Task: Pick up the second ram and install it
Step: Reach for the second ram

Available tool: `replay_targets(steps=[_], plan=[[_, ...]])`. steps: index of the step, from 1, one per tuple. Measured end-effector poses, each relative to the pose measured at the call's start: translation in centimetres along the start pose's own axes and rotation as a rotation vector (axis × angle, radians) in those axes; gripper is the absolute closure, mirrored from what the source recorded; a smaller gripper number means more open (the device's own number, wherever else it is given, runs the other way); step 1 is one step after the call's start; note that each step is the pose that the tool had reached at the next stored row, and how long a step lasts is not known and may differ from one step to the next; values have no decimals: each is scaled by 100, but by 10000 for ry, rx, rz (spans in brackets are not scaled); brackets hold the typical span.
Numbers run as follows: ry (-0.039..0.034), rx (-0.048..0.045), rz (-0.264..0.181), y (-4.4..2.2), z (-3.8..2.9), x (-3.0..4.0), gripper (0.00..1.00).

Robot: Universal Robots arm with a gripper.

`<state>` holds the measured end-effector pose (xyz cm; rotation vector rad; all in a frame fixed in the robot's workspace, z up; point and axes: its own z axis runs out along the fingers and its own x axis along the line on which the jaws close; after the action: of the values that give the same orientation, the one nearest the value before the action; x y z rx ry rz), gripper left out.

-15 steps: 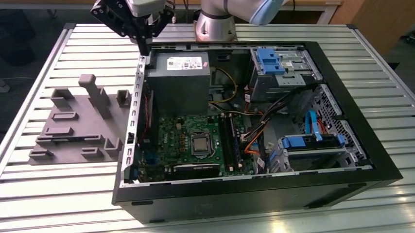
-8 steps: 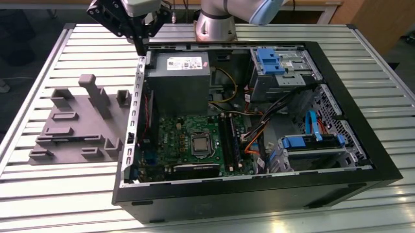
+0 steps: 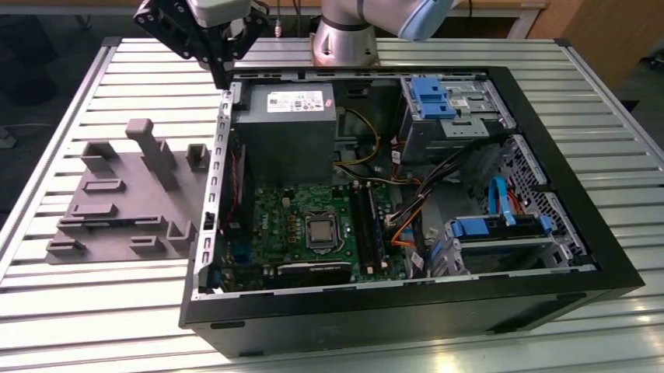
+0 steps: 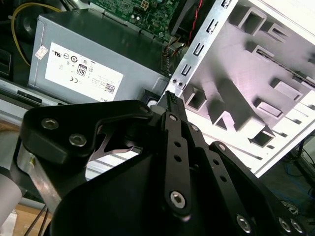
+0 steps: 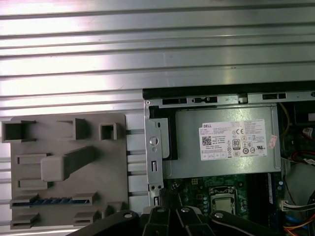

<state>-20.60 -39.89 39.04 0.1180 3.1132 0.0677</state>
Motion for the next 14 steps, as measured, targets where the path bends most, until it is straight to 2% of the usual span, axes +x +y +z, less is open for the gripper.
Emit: replay_targets(steps=[14], plan=[[0,0,0,-3,-1,37,89]])
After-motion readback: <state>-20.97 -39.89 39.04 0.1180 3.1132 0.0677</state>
